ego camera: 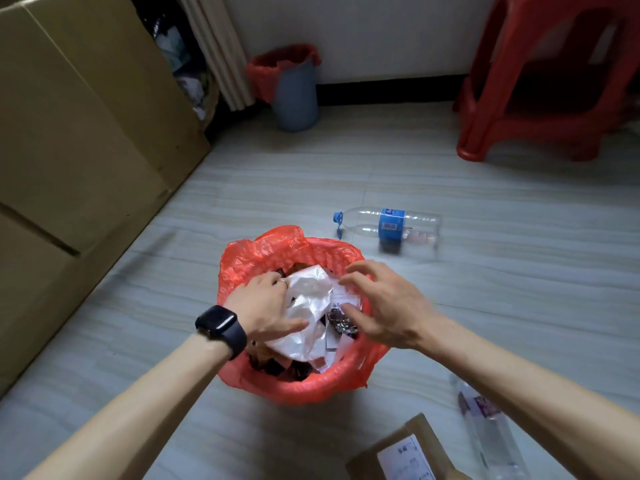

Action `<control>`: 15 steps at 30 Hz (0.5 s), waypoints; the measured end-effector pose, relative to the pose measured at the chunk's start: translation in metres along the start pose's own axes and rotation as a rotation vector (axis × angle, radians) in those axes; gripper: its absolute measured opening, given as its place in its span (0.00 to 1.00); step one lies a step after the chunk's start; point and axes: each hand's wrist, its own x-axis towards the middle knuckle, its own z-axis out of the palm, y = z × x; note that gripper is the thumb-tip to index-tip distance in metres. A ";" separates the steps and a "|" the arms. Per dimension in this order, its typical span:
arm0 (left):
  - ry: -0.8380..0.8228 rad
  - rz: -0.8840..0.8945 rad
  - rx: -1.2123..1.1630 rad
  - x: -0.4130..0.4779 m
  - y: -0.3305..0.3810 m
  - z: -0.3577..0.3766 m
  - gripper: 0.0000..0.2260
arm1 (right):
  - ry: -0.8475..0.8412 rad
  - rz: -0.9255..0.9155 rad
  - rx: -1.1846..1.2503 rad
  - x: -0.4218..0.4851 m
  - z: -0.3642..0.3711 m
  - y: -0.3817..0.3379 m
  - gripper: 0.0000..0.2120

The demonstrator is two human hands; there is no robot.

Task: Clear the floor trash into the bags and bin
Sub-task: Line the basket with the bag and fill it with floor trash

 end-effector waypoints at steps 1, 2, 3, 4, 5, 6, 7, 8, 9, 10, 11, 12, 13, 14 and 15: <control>0.057 -0.015 0.041 -0.001 0.005 -0.011 0.37 | 0.060 0.021 0.022 -0.005 -0.008 0.005 0.17; 0.126 -0.028 0.090 -0.003 0.012 -0.023 0.35 | 0.111 0.047 0.031 -0.010 -0.016 0.011 0.16; 0.199 -0.031 0.141 -0.003 0.020 -0.035 0.32 | 0.150 0.080 0.028 -0.015 -0.024 0.018 0.16; 0.266 -0.014 0.186 -0.002 0.031 -0.047 0.30 | 0.175 0.119 0.014 -0.022 -0.033 0.027 0.16; 0.330 0.018 0.203 -0.002 0.043 -0.057 0.27 | 0.190 0.152 -0.001 -0.028 -0.041 0.034 0.16; 0.386 0.071 0.189 -0.001 0.058 -0.065 0.25 | 0.200 0.194 -0.008 -0.036 -0.047 0.042 0.15; 0.427 0.147 0.148 -0.001 0.076 -0.069 0.23 | 0.204 0.251 -0.001 -0.046 -0.051 0.050 0.15; 0.453 0.240 0.095 -0.001 0.099 -0.069 0.21 | 0.195 0.323 0.009 -0.060 -0.055 0.059 0.14; 0.459 0.337 0.047 -0.002 0.121 -0.064 0.21 | 0.167 0.393 0.023 -0.072 -0.056 0.065 0.14; 0.440 0.432 0.008 -0.004 0.145 -0.053 0.20 | 0.111 0.466 0.031 -0.088 -0.055 0.071 0.14; 0.392 0.517 -0.025 -0.005 0.168 -0.038 0.20 | 0.030 0.535 0.030 -0.104 -0.053 0.078 0.15; 0.302 0.586 -0.051 -0.006 0.195 -0.018 0.20 | -0.075 0.604 0.027 -0.126 -0.051 0.084 0.16; 0.199 0.614 -0.074 -0.007 0.211 0.001 0.20 | -0.187 0.635 0.032 -0.140 -0.046 0.086 0.16; 0.085 0.618 -0.088 -0.007 0.225 0.022 0.21 | -0.289 0.659 0.035 -0.155 -0.042 0.086 0.15; -0.030 0.611 -0.090 -0.006 0.240 0.045 0.22 | -0.379 0.690 0.037 -0.174 -0.038 0.086 0.14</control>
